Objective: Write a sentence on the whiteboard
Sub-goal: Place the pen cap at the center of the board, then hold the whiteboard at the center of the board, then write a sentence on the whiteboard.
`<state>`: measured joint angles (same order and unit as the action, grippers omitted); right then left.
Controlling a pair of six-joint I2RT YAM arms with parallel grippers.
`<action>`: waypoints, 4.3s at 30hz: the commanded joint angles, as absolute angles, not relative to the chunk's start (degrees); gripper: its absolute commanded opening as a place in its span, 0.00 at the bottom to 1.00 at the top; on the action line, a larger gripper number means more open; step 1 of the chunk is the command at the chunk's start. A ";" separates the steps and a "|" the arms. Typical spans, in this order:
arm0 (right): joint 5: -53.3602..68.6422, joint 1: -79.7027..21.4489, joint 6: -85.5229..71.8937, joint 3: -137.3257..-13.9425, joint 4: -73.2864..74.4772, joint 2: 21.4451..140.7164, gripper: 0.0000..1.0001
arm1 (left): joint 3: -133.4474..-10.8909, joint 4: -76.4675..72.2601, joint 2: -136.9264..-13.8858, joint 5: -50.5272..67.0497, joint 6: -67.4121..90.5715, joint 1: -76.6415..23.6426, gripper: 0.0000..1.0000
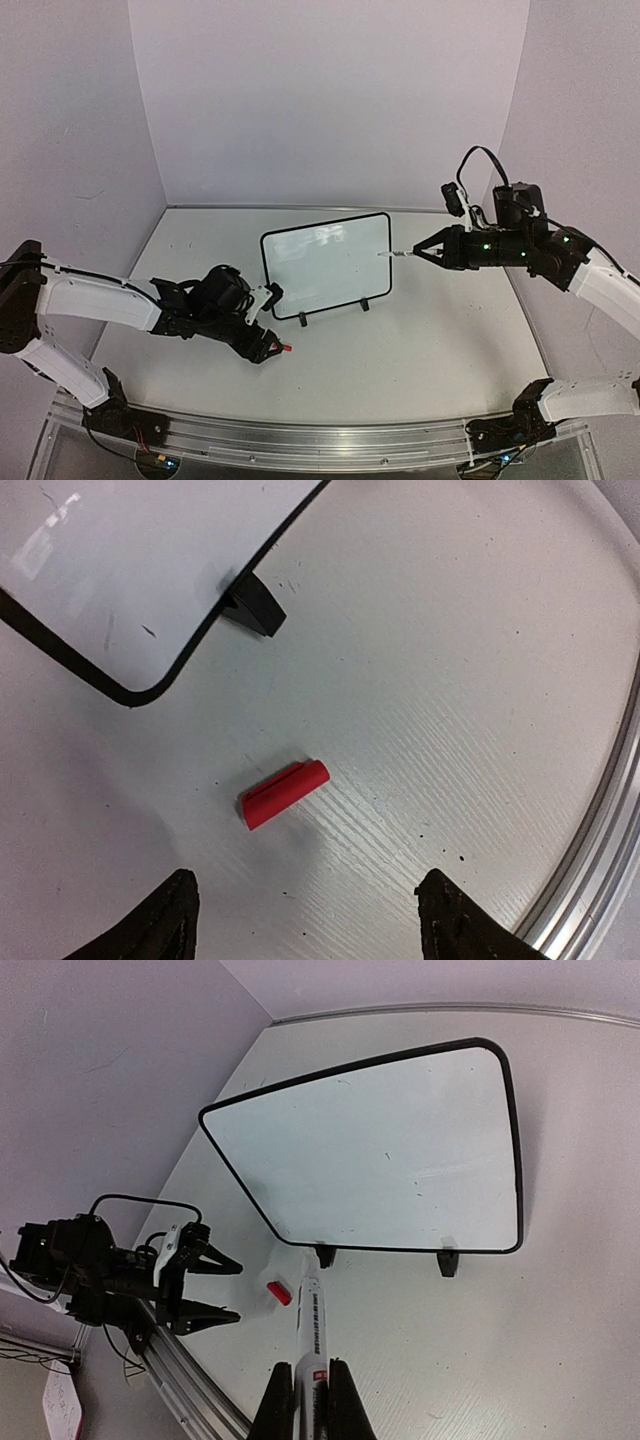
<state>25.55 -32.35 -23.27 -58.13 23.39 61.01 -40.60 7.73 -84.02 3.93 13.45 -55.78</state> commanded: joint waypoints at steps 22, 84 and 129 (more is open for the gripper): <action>0.19 -56.51 -22.54 -65.86 -9.03 86.71 0.00 | -54.20 -1.14 -82.44 33.12 5.11 -29.02 0.52; 0.74 -56.45 -21.51 -77.27 -10.99 101.38 0.00 | -57.13 2.36 -90.00 30.11 -3.08 -29.79 0.00; -2.32 -56.45 -23.06 -73.49 -7.30 101.83 0.00 | -57.59 3.96 -89.65 27.66 -4.42 -30.41 0.00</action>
<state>-0.47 -56.55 -22.79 -73.78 -7.67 101.34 -55.13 1.67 -89.34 30.24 -1.58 -30.22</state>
